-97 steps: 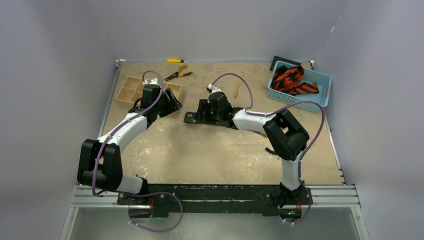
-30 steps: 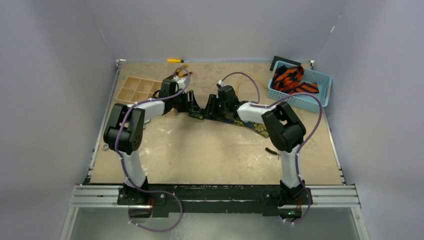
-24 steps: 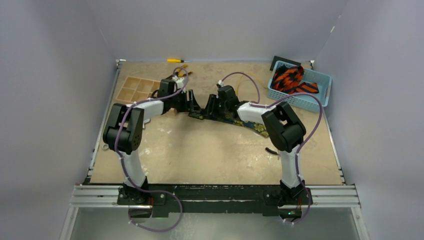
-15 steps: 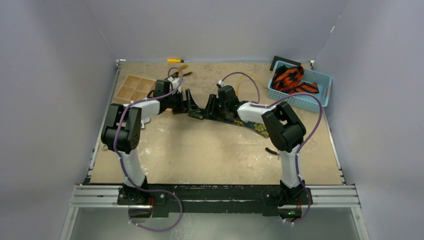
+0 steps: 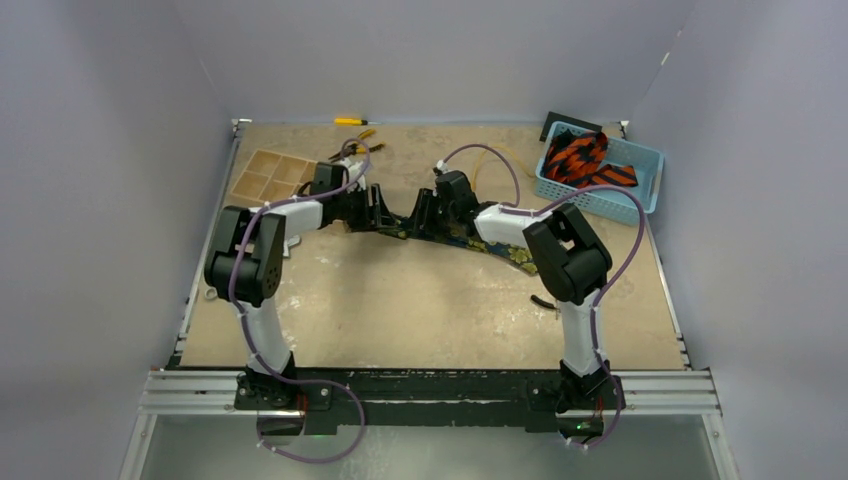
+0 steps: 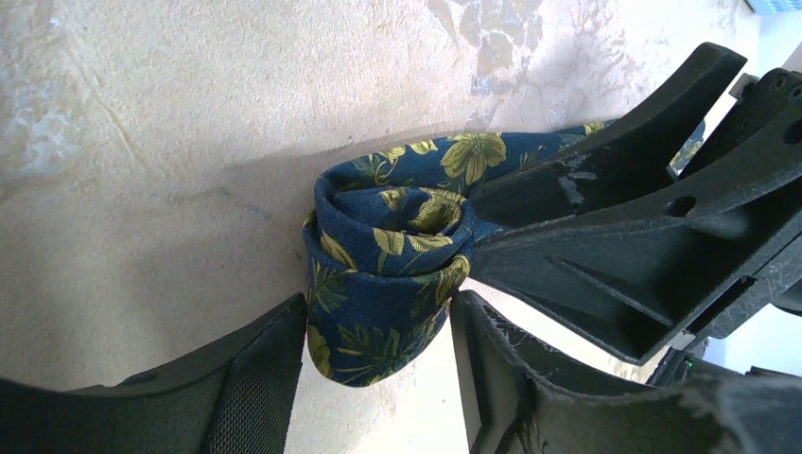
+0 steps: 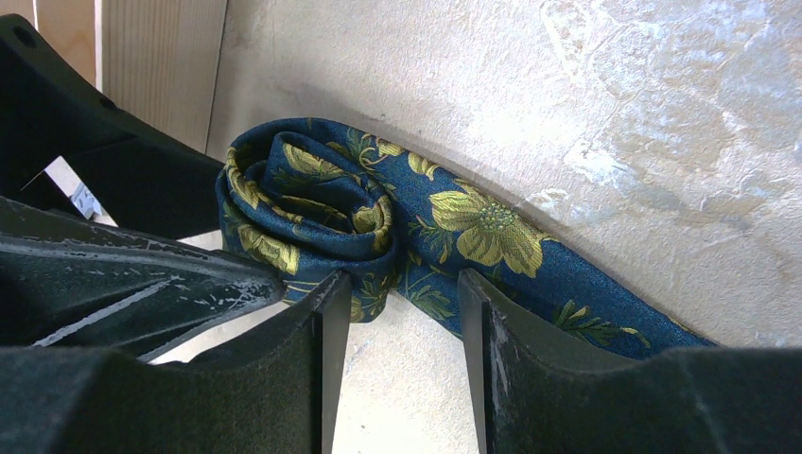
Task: Roll the ties
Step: Roll the tie at the center of the board, then move the storage box to the center of the board.
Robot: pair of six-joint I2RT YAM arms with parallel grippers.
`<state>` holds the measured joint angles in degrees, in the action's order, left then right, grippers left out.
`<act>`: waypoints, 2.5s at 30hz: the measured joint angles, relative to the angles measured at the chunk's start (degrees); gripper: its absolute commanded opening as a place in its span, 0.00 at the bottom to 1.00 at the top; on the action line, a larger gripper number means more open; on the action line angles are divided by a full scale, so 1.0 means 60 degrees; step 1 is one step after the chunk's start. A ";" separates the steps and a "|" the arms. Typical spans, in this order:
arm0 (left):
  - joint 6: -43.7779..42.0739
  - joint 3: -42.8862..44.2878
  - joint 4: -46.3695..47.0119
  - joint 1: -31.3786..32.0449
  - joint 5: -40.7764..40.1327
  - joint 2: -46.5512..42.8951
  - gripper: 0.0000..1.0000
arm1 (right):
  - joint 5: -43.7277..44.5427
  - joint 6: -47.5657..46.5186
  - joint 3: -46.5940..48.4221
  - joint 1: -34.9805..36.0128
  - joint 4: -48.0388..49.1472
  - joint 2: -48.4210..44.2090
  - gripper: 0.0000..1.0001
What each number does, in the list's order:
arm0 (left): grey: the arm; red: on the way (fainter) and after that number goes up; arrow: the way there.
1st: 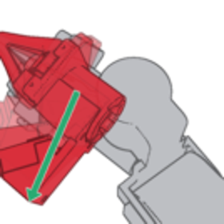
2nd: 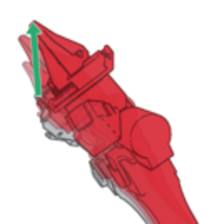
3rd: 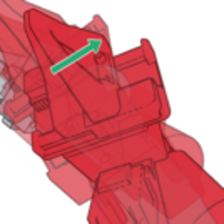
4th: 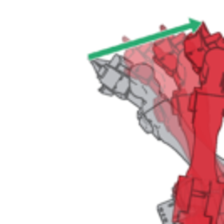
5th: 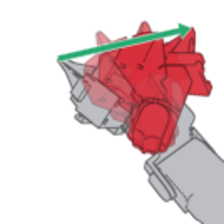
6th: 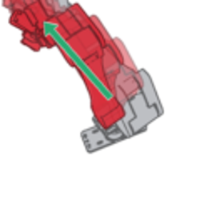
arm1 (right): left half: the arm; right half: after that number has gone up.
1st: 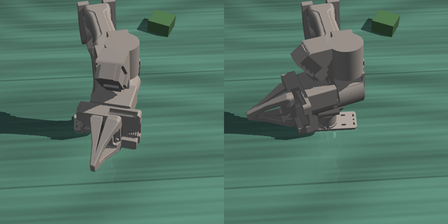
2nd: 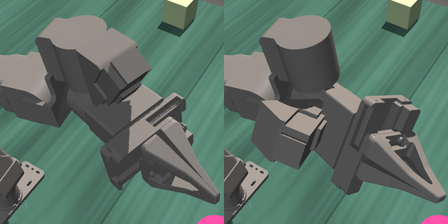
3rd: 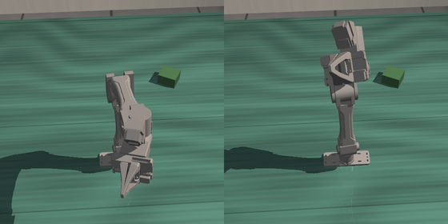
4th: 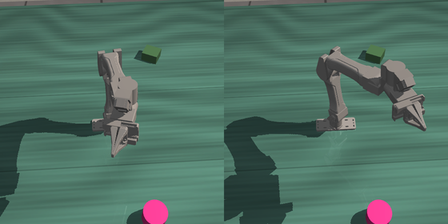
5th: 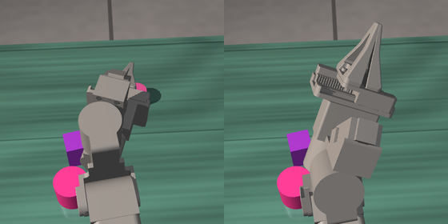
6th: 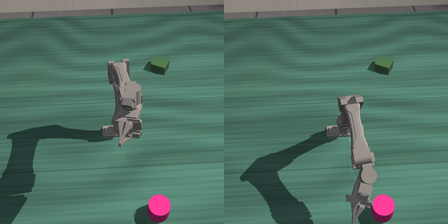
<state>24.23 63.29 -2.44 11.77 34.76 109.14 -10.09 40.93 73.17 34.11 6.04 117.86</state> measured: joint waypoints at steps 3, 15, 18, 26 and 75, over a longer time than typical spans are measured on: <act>0.0004 0.0084 0.0029 0.0073 0.0000 0.0124 0.54 | 0.0000 0.0000 0.0000 0.0000 0.0000 0.0000 0.49; 0.0175 0.0066 0.0528 0.0364 -0.0109 0.0280 0.00 | 0.0011 -0.0142 0.0000 -0.0011 0.0000 0.0000 0.52; 0.0488 -0.0430 0.0867 0.0375 -0.0310 -0.0036 0.00 | 0.0069 -0.0186 0.0000 -0.0007 -0.0004 -0.0044 0.56; 0.1767 -0.2572 0.1479 0.0430 -0.1614 -0.1774 0.00 | 0.0816 -0.0415 0.0000 0.0000 -0.0339 -0.0699 0.64; 0.4612 -0.6626 0.1399 0.0430 -0.5085 -0.6502 0.00 | 0.2503 -0.1326 1.0819 0.1137 -0.3920 0.5599 0.61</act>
<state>51.90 23.53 5.96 14.35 4.25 70.13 4.93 32.97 138.08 40.93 -17.47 151.46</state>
